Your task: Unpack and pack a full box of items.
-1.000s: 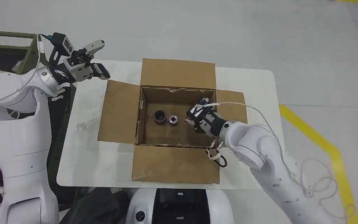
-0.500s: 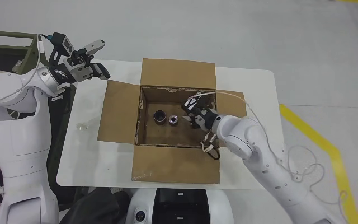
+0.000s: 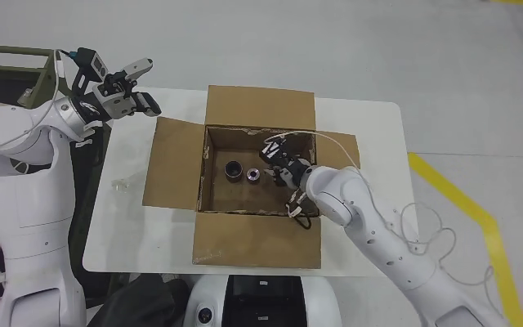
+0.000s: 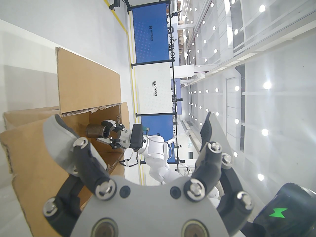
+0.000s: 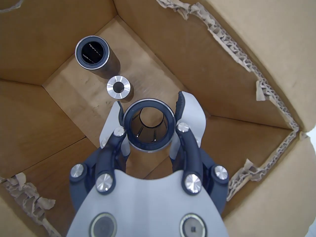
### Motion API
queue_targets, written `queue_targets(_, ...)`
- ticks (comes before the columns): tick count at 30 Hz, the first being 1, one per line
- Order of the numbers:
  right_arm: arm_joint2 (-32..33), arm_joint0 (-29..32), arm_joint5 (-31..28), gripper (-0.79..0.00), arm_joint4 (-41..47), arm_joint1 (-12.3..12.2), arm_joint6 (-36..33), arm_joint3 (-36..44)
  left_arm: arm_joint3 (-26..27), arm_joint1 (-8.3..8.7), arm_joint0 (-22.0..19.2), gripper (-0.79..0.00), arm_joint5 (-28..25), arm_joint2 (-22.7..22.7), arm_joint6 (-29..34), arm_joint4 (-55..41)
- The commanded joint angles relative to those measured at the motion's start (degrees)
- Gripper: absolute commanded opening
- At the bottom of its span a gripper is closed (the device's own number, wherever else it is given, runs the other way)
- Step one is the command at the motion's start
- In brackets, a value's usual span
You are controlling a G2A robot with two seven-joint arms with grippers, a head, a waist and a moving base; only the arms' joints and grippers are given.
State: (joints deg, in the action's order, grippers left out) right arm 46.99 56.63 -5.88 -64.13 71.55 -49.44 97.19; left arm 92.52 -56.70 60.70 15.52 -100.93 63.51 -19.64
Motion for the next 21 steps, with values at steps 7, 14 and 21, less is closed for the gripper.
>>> queue_targets(7, -1.5, -1.4, 1.7, -0.785, -0.9, 1.0, 0.2, -2.8, 0.0, 0.00, 0.0, 0.000, 0.0, 0.0, 0.0, 0.0)
queue_targets(14, -2.9, -1.7, 2.9, -0.785, -1.9, 1.9, -0.6, -3.7, 0.0, 0.00, 0.0, 0.000, 0.0, 0.0, 0.0, 0.0)
queue_targets(21, -2.7, -1.0, 3.6, -0.785, -1.9, 2.3, -1.1, -4.2, 0.0, 0.00, 0.0, 0.000, 0.0, 0.0, 0.0, 0.0)
